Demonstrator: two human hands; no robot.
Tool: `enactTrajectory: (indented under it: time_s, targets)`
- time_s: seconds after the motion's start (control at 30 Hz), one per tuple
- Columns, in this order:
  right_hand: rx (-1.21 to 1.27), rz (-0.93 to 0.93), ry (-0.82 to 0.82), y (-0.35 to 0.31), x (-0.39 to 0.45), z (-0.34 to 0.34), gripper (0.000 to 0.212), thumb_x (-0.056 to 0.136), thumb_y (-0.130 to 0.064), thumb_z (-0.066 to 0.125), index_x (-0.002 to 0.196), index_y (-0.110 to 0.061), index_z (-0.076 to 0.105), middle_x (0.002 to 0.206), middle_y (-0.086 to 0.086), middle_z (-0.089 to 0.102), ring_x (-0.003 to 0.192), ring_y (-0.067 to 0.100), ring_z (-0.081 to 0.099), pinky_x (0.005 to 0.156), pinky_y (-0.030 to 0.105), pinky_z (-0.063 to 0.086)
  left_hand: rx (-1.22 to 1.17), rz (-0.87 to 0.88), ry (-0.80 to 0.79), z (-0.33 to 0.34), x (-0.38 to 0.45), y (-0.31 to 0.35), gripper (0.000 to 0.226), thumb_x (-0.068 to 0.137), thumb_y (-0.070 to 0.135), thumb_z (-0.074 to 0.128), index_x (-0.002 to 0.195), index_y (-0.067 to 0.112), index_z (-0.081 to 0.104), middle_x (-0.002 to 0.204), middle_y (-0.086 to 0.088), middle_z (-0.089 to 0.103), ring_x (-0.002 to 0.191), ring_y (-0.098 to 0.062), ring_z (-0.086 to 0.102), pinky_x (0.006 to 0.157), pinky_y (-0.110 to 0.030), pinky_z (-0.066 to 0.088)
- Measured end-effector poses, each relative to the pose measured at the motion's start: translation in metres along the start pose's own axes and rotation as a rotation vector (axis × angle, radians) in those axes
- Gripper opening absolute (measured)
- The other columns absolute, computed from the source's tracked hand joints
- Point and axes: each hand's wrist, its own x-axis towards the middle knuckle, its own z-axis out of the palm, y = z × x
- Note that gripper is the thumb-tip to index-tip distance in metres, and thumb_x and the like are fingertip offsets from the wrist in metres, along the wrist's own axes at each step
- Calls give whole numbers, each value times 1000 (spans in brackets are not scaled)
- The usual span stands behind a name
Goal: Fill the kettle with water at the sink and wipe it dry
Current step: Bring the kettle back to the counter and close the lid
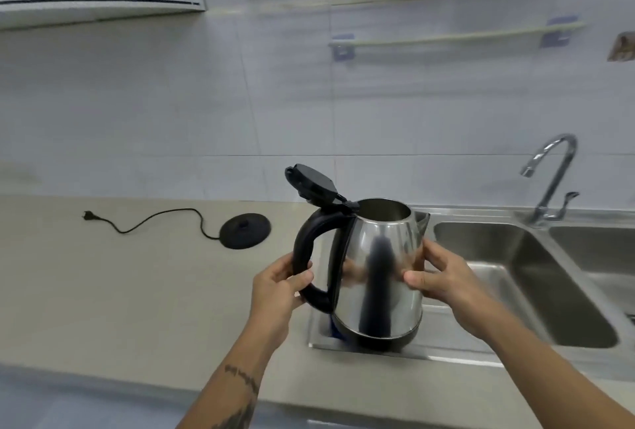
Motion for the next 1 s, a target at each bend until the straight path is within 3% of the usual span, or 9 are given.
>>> enactTrajectory:
  time_s: [0.13, 0.3, 0.57, 0.67, 0.73, 0.83, 0.93, 1.0]
  targets:
    - [25, 14, 15, 7, 37, 79, 57, 64, -13, 79, 118, -4, 62, 85, -6, 72, 92, 20, 75, 82, 35, 57, 0, -2, -5, -74, 48, 8, 39, 86, -7, 67, 112, 22, 74, 104, -4, 76, 98, -19, 69, 85, -44, 58]
    - [47, 55, 49, 17, 81, 156, 52, 79, 6, 77, 125, -16, 65, 91, -9, 76, 102, 24, 74, 98, 43, 56, 9, -28, 39, -141, 97, 17, 41, 88, -8, 64, 111, 24, 72, 108, -6, 74, 105, -21, 67, 93, -49, 55]
    - [35, 90, 38, 30, 133, 226, 61, 76, 12, 76, 125, -24, 66, 89, -7, 75, 104, 28, 75, 100, 43, 56, -61, -89, 128, -196, 150, 7, 41, 90, -10, 59, 124, 13, 68, 112, -5, 71, 105, -17, 65, 98, -44, 50]
    - [66, 95, 48, 32, 146, 242, 68, 75, 14, 76, 121, -34, 65, 104, 2, 77, 106, 29, 73, 91, 33, 59, -72, -104, 160, -208, 165, -1, 39, 91, -9, 59, 121, 14, 69, 112, -5, 71, 106, -20, 64, 100, -45, 49]
    - [79, 98, 51, 36, 154, 250, 72, 73, 15, 77, 125, -32, 63, 105, -1, 77, 104, 26, 73, 84, 28, 59, -81, -110, 180, -216, 172, -5, 40, 91, -9, 59, 122, 13, 69, 112, -4, 72, 110, -24, 64, 99, -45, 50]
    - [66, 98, 40, 43, 162, 262, 62, 70, 18, 77, 111, -28, 69, 89, -3, 69, 92, 24, 69, 77, 28, 59, -89, -102, 200, -226, 181, -8, 40, 90, -10, 59, 120, 13, 70, 114, -5, 72, 111, -24, 64, 98, -43, 50]
    - [65, 122, 25, 48, 168, 269, 63, 67, 18, 78, 120, -13, 63, 89, 2, 64, 88, 21, 68, 74, 25, 57, -90, -95, 214, -232, 186, -10, 39, 90, -11, 58, 118, 13, 70, 113, -6, 72, 109, -20, 63, 101, -40, 48]
    - [19, 119, 13, 50, 171, 270, 54, 67, 17, 78, 113, -2, 58, 85, 3, 63, 85, 17, 68, 77, 28, 57, -57, -96, 217, -235, 186, -10, 38, 90, -11, 59, 119, 11, 70, 110, -4, 72, 105, -17, 65, 102, -37, 48]
